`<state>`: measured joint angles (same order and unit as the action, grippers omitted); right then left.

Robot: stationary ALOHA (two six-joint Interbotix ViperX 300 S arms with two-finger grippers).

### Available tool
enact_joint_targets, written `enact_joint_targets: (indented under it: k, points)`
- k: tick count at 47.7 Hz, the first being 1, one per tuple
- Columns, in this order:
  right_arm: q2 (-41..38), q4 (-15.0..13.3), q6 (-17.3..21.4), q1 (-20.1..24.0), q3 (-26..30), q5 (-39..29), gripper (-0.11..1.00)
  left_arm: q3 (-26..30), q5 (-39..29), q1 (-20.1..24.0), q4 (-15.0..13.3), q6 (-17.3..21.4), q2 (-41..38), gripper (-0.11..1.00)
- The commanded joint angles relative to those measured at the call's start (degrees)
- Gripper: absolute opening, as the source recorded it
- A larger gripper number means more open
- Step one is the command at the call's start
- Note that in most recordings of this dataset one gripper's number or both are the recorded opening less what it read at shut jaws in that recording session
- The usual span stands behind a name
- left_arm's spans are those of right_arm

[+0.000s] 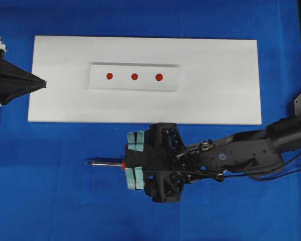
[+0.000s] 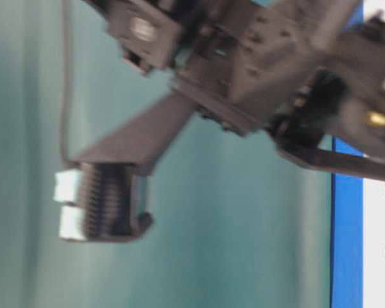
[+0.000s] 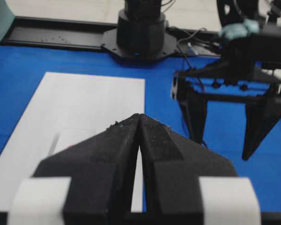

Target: Touch the tip of the soldering iron to the mark.

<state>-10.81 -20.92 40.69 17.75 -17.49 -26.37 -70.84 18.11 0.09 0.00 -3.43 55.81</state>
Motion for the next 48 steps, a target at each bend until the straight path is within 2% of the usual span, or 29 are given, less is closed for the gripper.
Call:
enact_joint_targets:
  k: [1,9,16,30,38,48]
  points:
    - [2.29,-0.26,0.00,0.09,0.88,-0.62,0.85,0.62,0.26,0.09,0.00,-0.09,-0.18,0.00]
    - [2.55,-1.05,-0.44,-0.70,0.97,-0.88,0.85,0.62,0.26,0.00,0.00,0.00,-0.18,0.00]
    - [3.52,-1.67,-1.93,-3.60,0.70,-1.93,0.85,0.62,0.26,0.09,0.00,0.00,-0.18,0.00]
    - [5.89,-1.67,-10.55,-14.33,-0.35,-1.93,0.85,0.62,0.18,0.09,0.00,-0.09,-0.18,0.00]
    - [6.15,-1.41,-13.36,-19.51,-0.44,-1.67,0.85,0.62,0.09,0.09,0.00,-0.09,-0.18,0.00]
    - [8.09,-1.49,-13.71,-20.39,-1.93,-1.58,0.85,0.62,0.00,0.09,0.00,-0.09,-0.18,0.00]
